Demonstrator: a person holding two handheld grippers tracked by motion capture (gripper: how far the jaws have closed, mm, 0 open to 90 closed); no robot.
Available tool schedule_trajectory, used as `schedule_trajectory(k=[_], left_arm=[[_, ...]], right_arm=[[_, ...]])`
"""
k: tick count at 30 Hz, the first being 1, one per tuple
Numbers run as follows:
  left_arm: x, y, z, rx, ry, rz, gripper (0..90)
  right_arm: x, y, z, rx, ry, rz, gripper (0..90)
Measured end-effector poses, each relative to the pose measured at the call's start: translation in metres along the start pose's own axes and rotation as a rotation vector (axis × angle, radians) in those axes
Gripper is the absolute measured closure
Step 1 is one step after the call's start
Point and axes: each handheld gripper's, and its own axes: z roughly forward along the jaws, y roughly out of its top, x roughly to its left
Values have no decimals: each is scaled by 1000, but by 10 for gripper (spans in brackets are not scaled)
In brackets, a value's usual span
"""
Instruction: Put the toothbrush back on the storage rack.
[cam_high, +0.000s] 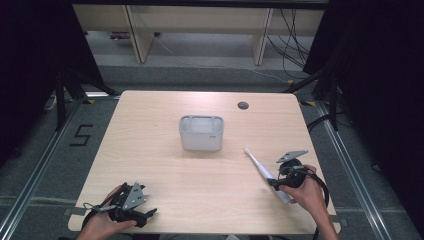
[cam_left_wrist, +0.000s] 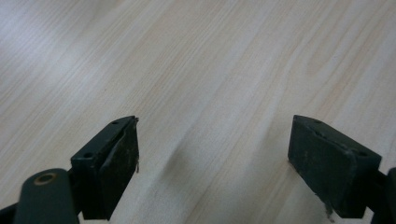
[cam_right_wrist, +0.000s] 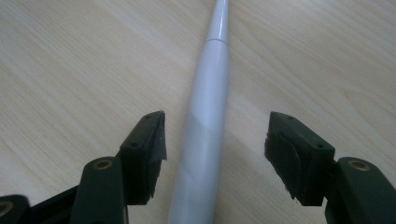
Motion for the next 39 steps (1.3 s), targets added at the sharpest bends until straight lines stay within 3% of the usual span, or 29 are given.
schedule_trajectory(k=[3,6,12,13,14,16,18,23,24,34,37,39], left_arm=[[0,0,0,0,2,0,161],[0,0,0,6,7,2,161],[0,0,0,6,8,4,161],[0,1,0,6,7,4,162],[0,1,0,6,7,6,161],[-1,0,0,5,24,4,161],[0,1,0,6,-1,4,161],[0,1,0,7,0,5,161],[0,1,-1,7,-1,8,161],[1,1,-1,7,-1,8,161],[0,1,0,-2,-7,1,161],[1,1,0,8,0,6,161]], right_arm=[[1,1,2,13,9,18,427],[0,6,9,71,31,3,459],[0,14,16,136,19,-4,493],[2,15,17,145,32,18,495],[-1,16,18,143,25,-9,503],[-2,20,20,160,29,-12,520],[-3,23,22,171,31,-5,545],[-3,30,27,220,51,1,573],[-5,31,30,238,45,-25,579],[-2,41,36,330,66,-60,640],[0,45,38,364,51,-56,651],[0,46,38,362,60,-78,655]])
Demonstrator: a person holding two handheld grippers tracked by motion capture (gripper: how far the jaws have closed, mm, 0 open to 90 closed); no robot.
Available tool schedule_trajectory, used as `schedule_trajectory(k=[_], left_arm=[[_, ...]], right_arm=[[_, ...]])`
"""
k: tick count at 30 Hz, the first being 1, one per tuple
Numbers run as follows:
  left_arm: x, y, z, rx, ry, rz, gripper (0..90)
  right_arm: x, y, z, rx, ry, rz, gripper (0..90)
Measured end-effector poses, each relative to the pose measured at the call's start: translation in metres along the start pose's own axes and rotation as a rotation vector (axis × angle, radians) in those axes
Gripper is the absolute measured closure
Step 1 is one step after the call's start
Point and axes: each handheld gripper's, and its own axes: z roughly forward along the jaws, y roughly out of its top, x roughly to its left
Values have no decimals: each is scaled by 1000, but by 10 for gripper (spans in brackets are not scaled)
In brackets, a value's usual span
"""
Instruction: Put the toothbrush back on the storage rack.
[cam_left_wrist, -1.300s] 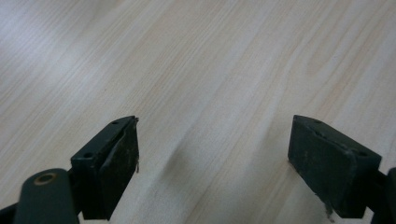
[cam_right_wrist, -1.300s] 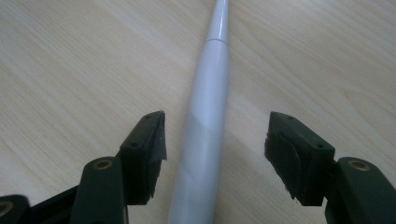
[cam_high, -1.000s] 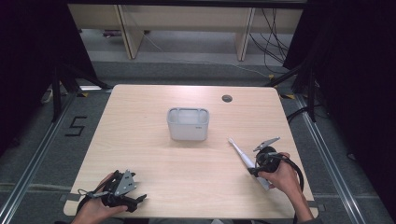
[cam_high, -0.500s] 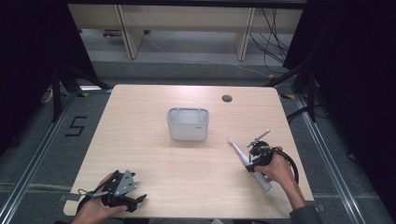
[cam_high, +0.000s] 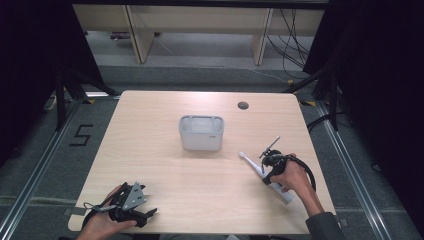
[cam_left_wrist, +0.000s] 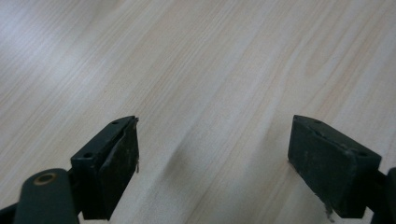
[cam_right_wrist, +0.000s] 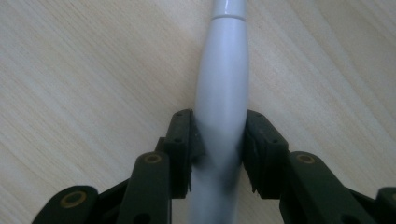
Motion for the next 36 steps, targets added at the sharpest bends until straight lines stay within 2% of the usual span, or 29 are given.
schedule_trajectory(k=[1,2,3,5,6,7,9,10,11,13,14,15,16,18,19,21,22,23,26,27,28,29,30,36], left_arm=[[-1,0,0,-9,-7,-7,161],[-1,0,0,-9,-7,-7,161],[-1,0,0,-10,-7,-5,161],[0,0,0,-1,-3,0,161],[0,0,0,0,-2,0,161],[-1,0,0,-11,-9,-4,161],[-1,0,0,-10,-9,-4,161],[-1,0,0,-8,-7,-4,161],[0,0,0,-4,-2,0,161],[-1,0,0,-12,-8,-5,161],[-1,0,0,-10,-10,-4,161],[-1,0,0,-10,-10,-4,161],[-1,0,0,-7,-8,-4,161],[-1,0,0,-9,-8,-4,161],[-1,0,0,-9,-10,-2,162],[-1,0,0,-7,-8,-5,161],[-1,0,0,-7,-8,-5,162],[-1,0,0,-9,-11,-10,161],[-1,0,0,-9,-5,-10,161],[-1,0,0,-6,10,-2,161],[-2,0,0,-13,11,-10,161],[-1,0,0,-10,5,-2,161],[-1,0,0,-9,-11,-5,162],[-1,0,0,-10,-9,-5,161]], right_arm=[[-1,3,2,5,-8,-42,659],[-1,3,2,5,-8,-42,659],[1,7,2,34,-13,-52,659],[4,10,2,70,-24,-32,659],[4,10,2,70,-24,-32,659],[3,13,3,87,-35,-58,659],[4,14,3,101,-35,-60,659],[1,17,4,121,-45,-105,660],[2,18,3,144,-53,-97,660],[3,19,4,145,-53,-93,660],[3,21,4,163,-56,-109,660],[2,22,4,163,-54,-125,660],[4,22,4,165,-54,-94,660],[5,22,4,162,-55,-92,660],[3,23,4,173,-55,-121,661],[2,24,5,181,-53,-123,661],[1,23,6,169,-52,-141,662],[4,24,5,181,-55,-112,664],[3,26,6,186,-55,-141,665],[6,26,5,197,-63,-114,665],[6,26,6,192,-65,-126,665],[5,27,6,192,-63,-148,666],[7,28,6,205,-71,-139,666],[7,28,6,194,-68,-149,667]])
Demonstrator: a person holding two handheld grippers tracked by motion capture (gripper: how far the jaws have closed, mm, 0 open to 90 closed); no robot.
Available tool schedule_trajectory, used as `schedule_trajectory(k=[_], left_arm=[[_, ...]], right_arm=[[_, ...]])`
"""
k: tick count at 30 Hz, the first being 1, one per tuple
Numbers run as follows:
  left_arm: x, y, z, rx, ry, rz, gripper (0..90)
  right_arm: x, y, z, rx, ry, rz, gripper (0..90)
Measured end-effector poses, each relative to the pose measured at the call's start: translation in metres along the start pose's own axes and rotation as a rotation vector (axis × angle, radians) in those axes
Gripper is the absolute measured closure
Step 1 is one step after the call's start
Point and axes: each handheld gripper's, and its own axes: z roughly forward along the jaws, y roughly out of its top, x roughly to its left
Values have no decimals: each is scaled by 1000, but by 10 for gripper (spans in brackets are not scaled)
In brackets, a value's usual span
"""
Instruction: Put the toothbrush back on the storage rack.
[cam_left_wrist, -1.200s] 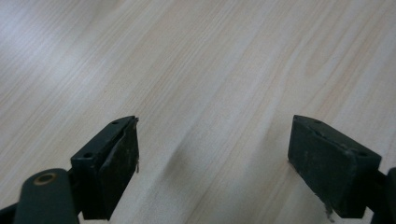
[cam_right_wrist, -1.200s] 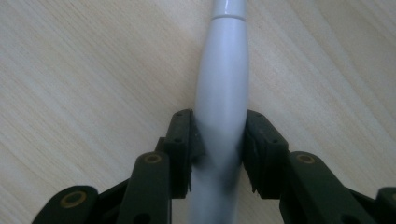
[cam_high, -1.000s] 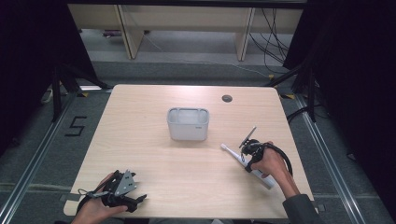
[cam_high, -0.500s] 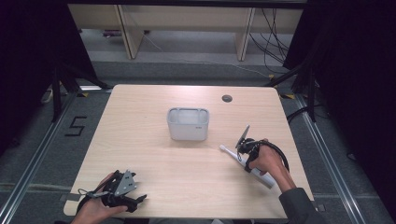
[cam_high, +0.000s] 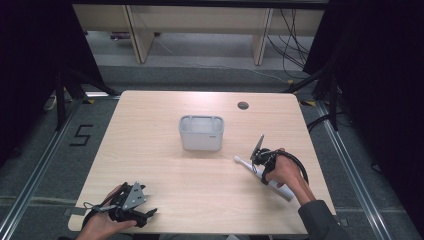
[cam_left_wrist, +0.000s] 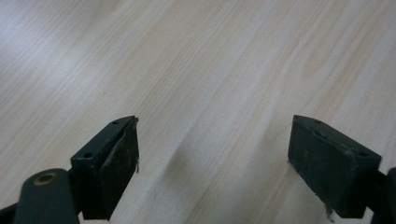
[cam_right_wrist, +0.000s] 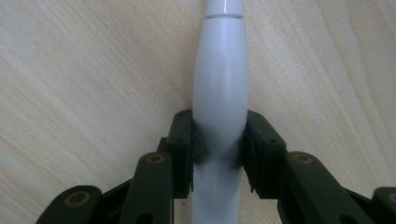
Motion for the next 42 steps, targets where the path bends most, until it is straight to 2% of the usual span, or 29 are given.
schedule_trajectory(k=[1,3,5,7,8,10,11,12,13,14,15,18,20,21,22,23,26,27,29,30,33,34,35,36,37,39,40,41,42], left_arm=[[1,0,0,10,5,7,161],[0,0,0,0,0,-1,161],[0,0,0,2,0,0,161],[1,0,0,11,7,9,161],[0,0,0,8,32,7,161],[-1,0,0,-1,6,-2,162],[0,0,0,6,11,6,162],[0,0,0,6,11,6,161],[2,0,-2,31,1,29,161],[0,0,0,4,11,4,161],[0,0,0,0,6,2,161],[0,0,0,8,13,8,161],[0,0,-1,0,5,1,161],[1,0,-1,7,15,9,161],[1,0,-1,7,15,9,161],[2,0,-2,26,3,27,161],[1,0,-1,7,16,9,161],[1,0,-1,7,17,12,161],[0,-1,-1,4,9,2,161],[0,-1,-1,4,9,2,161],[0,-1,-1,2,6,0,161],[0,-1,-1,2,6,0,161],[2,0,-2,28,5,27,161],[2,0,-2,28,5,27,161],[0,-1,-1,6,9,4,161],[0,-1,0,10,15,5,161],[0,-1,0,11,15,4,161],[0,0,0,10,14,7,161],[0,0,0,10,14,7,162]], right_arm=[[1,-1,0,-8,12,27,668],[-1,-3,0,-20,14,23,668],[0,-4,-1,-24,26,38,669],[-1,-6,-1,-23,15,22,669],[-1,-6,-1,-23,15,22,669],[-2,-8,0,-28,16,0,669],[0,-8,-1,-18,17,25,669],[-1,-8,-1,-28,15,10,669],[1,-8,-2,-15,11,35,669],[0,-8,-2,-25,18,22,669],[0,-8,-2,-25,17,21,669],[0,-9,-3,-35,21,30,670],[-1,-10,-5,-31,6,18,670],[-1,-12,-6,-56,16,24,670],[-1,-12,-6,-56,16,24,670],[-1,-14,-9,-67,11,41,670],[-3,-17,-12,-79,7,30,670],[-3,-21,-14,-109,11,50,670],[-4,-24,-16,-126,5,62,670],[-4,-24,-16,-126,5,62,670],[-7,-33,-23,-182,18,57,670],[-7,-33,-23,-182,18,57,670],[-7,-38,-28,-223,23,69,670],[-7,-38,-28,-223,23,69,670],[-6,-42,-34,-254,17,73,671],[-6,-48,-40,-299,19,83,671],[-6,-48,-40,-299,19,83,671],[-7,-53,-46,-348,13,88,671],[-7,-53,-46,-348,13,88,671]])
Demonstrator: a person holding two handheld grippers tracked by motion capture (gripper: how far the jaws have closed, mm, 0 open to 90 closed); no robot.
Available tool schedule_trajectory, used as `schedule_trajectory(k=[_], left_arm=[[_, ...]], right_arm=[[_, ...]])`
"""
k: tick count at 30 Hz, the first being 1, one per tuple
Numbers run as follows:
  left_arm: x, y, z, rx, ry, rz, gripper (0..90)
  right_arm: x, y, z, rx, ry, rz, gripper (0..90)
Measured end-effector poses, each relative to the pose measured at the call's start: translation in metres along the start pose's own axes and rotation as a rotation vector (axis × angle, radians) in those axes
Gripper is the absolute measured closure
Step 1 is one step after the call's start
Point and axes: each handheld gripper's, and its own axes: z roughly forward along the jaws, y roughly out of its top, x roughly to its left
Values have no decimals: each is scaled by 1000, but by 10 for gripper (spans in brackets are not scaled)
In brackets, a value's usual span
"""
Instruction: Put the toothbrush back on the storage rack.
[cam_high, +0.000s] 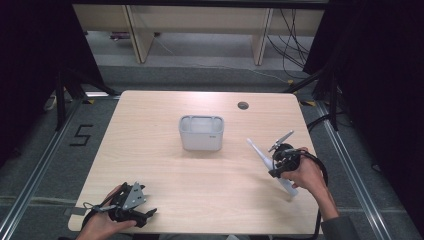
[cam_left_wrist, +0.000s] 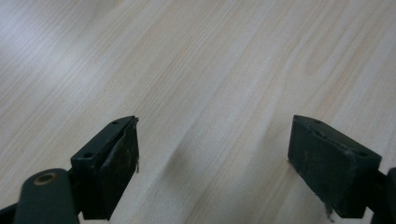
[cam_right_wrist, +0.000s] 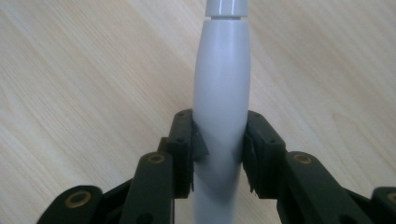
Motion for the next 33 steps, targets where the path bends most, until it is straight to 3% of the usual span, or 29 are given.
schedule_trajectory(k=[2,4,5,8,12,13,14,15,16,17,18,19,20,24,25,28,29,30,33], left_arm=[[2,0,-1,15,-8,15,161],[0,0,0,-10,1,-10,161],[1,0,-1,-11,-6,-11,162],[1,0,0,-7,-2,-15,161],[1,0,0,-9,-7,-10,161],[1,0,0,-7,-2,-8,162],[1,0,0,-7,-2,-8,161],[1,0,-1,-11,-6,-9,162],[1,0,-1,-11,-6,-9,162],[2,0,0,-14,-5,-11,162],[2,0,0,-14,-5,-11,161],[3,0,-1,-2,1,0,162],[1,0,-1,-11,-7,-9,161],[1,0,0,-17,-3,-11,161],[1,0,-1,-19,0,-12,161],[2,-1,-1,-11,2,-7,162],[2,-1,-1,-11,2,-7,161],[2,0,-1,-6,2,-6,161],[0,-1,-1,-19,-2,-20,161]], right_arm=[[0,-2,-9,-56,0,18,671],[0,-3,-15,-105,-5,39,670],[-1,-4,-17,-120,14,29,670],[-2,-1,-19,-145,-7,37,670],[-2,0,-20,-188,19,29,670],[-1,1,-21,-222,15,51,670],[-1,1,-21,-222,15,51,670],[-3,2,-22,-274,4,39,670],[-2,3,-23,-285,4,61,670],[-4,4,-21,-346,-19,55,670],[-4,4,-21,-346,-19,55,670],[-4,6,-22,-388,-11,71,670],[-5,7,-20,-437,-25,55,670],[-4,12,-21,-484,-32,63,670],[-5,16,-20,-531,-25,69,670],[-3,20,-20,-555,-8,87,670],[-5,22,-18,-576,-16,58,670],[-5,22,-18,-576,-16,58,670],[-4,29,-17,-604,-6,82,670]])
